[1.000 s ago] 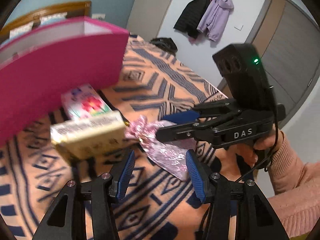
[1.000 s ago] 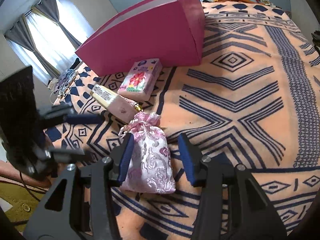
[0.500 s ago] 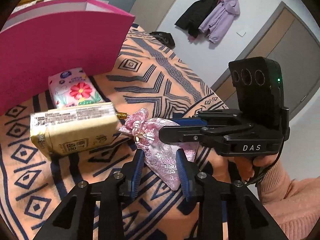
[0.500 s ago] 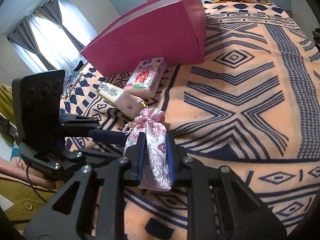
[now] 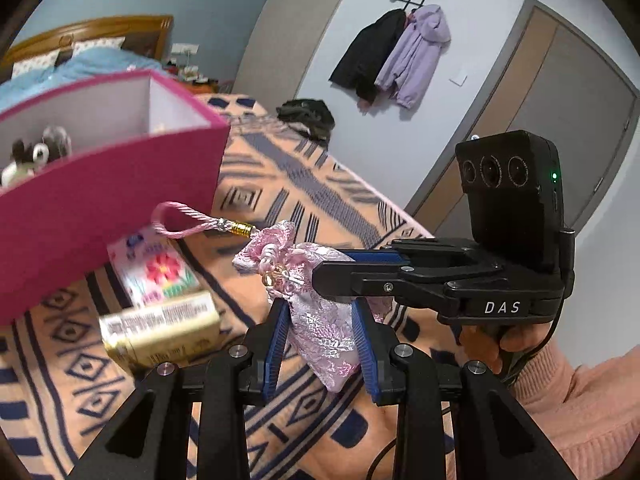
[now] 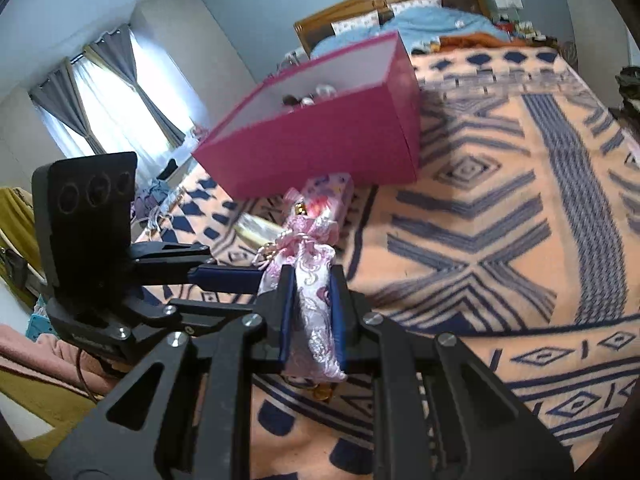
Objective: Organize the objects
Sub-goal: 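Lift the pouch with the right gripper and carry it over the pink box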
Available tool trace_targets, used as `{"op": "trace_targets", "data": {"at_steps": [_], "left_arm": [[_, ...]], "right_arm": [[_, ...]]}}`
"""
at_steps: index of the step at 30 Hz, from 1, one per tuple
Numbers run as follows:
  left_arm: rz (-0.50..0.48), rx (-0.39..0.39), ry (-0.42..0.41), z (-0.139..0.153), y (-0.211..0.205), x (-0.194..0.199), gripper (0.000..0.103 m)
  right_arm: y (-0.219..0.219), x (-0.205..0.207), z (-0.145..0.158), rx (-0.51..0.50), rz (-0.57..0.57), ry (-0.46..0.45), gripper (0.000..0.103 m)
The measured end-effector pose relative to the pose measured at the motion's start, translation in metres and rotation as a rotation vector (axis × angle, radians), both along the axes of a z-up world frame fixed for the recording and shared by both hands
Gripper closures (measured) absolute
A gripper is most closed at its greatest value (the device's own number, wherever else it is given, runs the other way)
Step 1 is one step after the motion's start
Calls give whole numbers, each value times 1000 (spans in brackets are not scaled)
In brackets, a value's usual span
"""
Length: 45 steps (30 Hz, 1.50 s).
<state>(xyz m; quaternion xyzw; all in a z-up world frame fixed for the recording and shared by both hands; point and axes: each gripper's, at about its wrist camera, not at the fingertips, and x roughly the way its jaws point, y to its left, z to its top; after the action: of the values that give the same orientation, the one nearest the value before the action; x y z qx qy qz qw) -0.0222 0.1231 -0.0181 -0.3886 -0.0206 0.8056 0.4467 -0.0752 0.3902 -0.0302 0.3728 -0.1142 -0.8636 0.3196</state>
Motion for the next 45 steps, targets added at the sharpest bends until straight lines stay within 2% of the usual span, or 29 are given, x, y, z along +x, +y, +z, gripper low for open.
{"op": "trace_targets", "data": {"at_steps": [14,29,34,45], "left_arm": [[60,-21,103,38,-14,-14,71],[150,-41,208,88,-35,-48,71],[180,-42,226,102,-39,-65,71],[217,-48,229,114,-44,-101,71]], "right_arm": [[-16,-15,38,-57,24,106,84],[-42,-58,88,-74,62,215,84],[-49,-77,104,-76,68,248,84],[-58,-115,120,-78,81,256,84]]}}
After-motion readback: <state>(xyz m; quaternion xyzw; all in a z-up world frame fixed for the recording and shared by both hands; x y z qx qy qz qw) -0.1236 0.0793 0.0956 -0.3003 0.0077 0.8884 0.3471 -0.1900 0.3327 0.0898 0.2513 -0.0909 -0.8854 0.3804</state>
